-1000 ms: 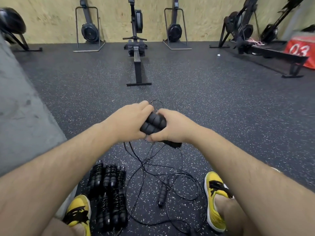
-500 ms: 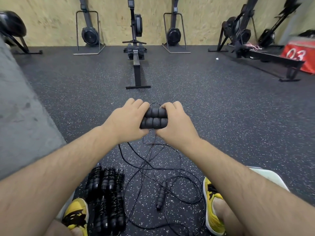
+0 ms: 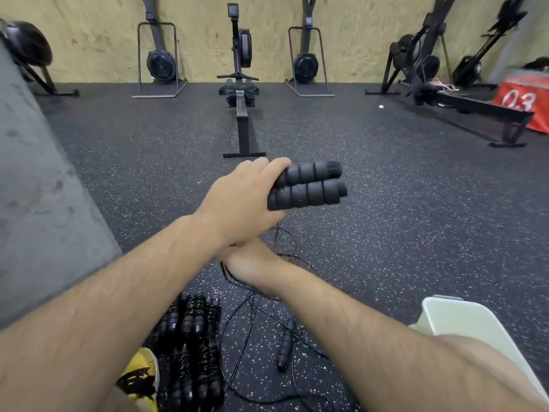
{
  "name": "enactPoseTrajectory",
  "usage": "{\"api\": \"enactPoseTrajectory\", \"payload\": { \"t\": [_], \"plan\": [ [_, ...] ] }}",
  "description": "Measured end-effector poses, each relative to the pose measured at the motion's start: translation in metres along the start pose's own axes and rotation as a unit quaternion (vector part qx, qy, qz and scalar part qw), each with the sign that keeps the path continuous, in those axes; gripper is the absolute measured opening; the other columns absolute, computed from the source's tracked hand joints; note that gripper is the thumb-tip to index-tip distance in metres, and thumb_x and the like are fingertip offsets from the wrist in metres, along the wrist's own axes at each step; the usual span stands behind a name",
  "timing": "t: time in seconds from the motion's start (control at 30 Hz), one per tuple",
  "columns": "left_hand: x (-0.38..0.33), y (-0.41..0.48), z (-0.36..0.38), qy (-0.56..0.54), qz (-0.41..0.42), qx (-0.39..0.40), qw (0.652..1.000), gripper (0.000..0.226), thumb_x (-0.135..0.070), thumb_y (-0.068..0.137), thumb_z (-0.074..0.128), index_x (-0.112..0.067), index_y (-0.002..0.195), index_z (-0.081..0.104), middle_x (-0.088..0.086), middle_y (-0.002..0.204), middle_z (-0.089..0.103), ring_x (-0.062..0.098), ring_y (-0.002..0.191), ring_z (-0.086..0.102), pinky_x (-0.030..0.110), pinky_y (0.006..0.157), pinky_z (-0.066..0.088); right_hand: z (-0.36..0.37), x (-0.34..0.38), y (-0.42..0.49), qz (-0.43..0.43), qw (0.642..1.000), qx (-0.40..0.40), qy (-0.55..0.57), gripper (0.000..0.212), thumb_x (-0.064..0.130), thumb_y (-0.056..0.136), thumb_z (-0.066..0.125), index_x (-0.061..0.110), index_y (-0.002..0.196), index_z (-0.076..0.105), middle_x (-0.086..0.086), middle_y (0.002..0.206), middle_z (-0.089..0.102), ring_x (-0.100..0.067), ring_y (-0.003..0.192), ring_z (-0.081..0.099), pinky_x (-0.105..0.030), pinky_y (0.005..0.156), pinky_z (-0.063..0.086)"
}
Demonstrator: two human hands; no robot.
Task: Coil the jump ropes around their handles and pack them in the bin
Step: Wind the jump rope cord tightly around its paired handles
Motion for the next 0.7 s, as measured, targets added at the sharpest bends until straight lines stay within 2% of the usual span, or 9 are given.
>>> {"api": "enactPoseTrajectory", "payload": {
  "t": [0.07,0.13,0.2,0.27,0.37,0.43,0.5,0.57,0.7],
  "plan": [
    [0.012,-0.003,-0.005,-0.009,-0.009,-0.004,1.000,0.062,-0.043,0.078,0.062,-0.037,0.137,0.044,-0.006,0.115,0.056,0.024,0.112,0.053,0.046,0.083,0.053,-0.002,-0.003,0.000,0.022,0.999,0.024,0.020,0.019,0.019,0.098,0.054,0.017,0.084,0.066,0.009,0.060,0.059,-0.006,0.056,0.056,-0.028,0.075,0.052],
    [0.029,-0.006,-0.009,-0.016,-0.019,-0.003,1.000,0.061,-0.043,0.079,0.065,-0.039,0.137,0.044,-0.008,0.113,0.056,0.023,0.112,0.054,0.046,0.085,0.053,-0.017,-0.007,-0.001,0.048,0.998,0.034,0.011,0.024,0.031,0.100,0.054,0.015,0.088,0.068,0.015,0.051,0.044,-0.008,0.049,0.043,-0.031,0.063,0.049],
    [0.043,-0.009,-0.012,-0.023,-0.020,0.007,1.000,0.062,-0.050,0.080,0.070,-0.041,0.135,0.043,-0.010,0.110,0.056,0.023,0.112,0.054,0.045,0.087,0.052,-0.041,-0.009,-0.003,0.055,0.998,0.039,-0.008,0.028,0.042,0.099,0.057,0.016,0.093,0.069,0.013,0.055,0.039,-0.010,0.050,0.034,-0.026,0.052,0.034],
    [0.053,-0.012,-0.013,-0.008,-0.009,0.024,1.000,0.069,-0.064,0.077,0.072,-0.041,0.136,0.044,-0.014,0.107,0.052,0.021,0.112,0.053,0.043,0.087,0.052,-0.068,-0.007,-0.008,0.047,0.998,0.032,-0.032,0.028,0.041,0.099,0.058,0.016,0.092,0.069,0.012,0.057,0.040,-0.010,0.051,0.032,-0.024,0.050,0.026],
    [0.062,-0.016,-0.011,0.059,0.016,0.058,0.996,0.084,-0.080,0.070,0.062,-0.041,0.142,0.042,-0.011,0.110,0.052,0.019,0.110,0.050,0.041,0.081,0.051,-0.113,0.000,-0.018,0.027,0.994,-0.024,-0.102,0.023,0.031,0.099,0.058,0.017,0.084,0.069,0.013,0.056,0.044,-0.007,0.049,0.034,-0.024,0.049,0.027],
    [0.064,-0.018,-0.006,0.121,0.038,0.068,0.990,0.084,-0.080,0.070,0.061,-0.040,0.142,0.042,-0.009,0.109,0.053,0.021,0.106,0.050,0.040,0.073,0.051,-0.135,0.006,-0.023,0.025,0.989,-0.059,-0.133,0.024,0.027,0.100,0.056,0.018,0.079,0.065,0.011,0.056,0.046,-0.008,0.049,0.035,-0.025,0.051,0.029],
    [0.063,-0.018,-0.003,0.162,0.053,0.055,0.984,0.082,-0.076,0.072,0.065,-0.037,0.141,0.045,-0.006,0.106,0.055,0.024,0.102,0.052,0.038,0.067,0.051,-0.145,0.009,-0.027,0.036,0.992,-0.069,-0.104,0.024,0.030,0.100,0.055,0.018,0.081,0.065,0.009,0.058,0.045,-0.010,0.052,0.033,-0.025,0.051,0.027],
    [0.060,-0.016,-0.002,0.186,0.056,0.031,0.981,0.081,-0.071,0.071,0.071,-0.033,0.139,0.049,-0.002,0.104,0.057,0.027,0.099,0.055,0.038,0.063,0.050,-0.150,0.012,-0.031,0.051,0.992,-0.092,-0.074,0.026,0.038,0.095,0.059,0.022,0.076,0.067,0.012,0.056,0.046,-0.010,0.051,0.034,-0.025,0.052,0.027],
    [0.052,-0.013,0.003,0.226,0.062,0.001,0.972,0.081,-0.067,0.066,0.079,-0.027,0.133,0.056,0.003,0.098,0.059,0.030,0.091,0.058,0.035,0.057,0.046,-0.151,0.023,-0.037,0.018,0.956,-0.164,-0.242,0.037,0.064,0.080,0.068,0.027,0.084,0.070,0.012,0.063,0.059,-0.008,0.056,0.051,-0.024,0.056,0.041]
  ]
}}
Point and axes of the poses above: each hand's wrist, its own y-axis towards the middle knuckle, its own z-axis out of the palm, x = y × z, the point moved 8 cm from there along y, towards the middle knuckle
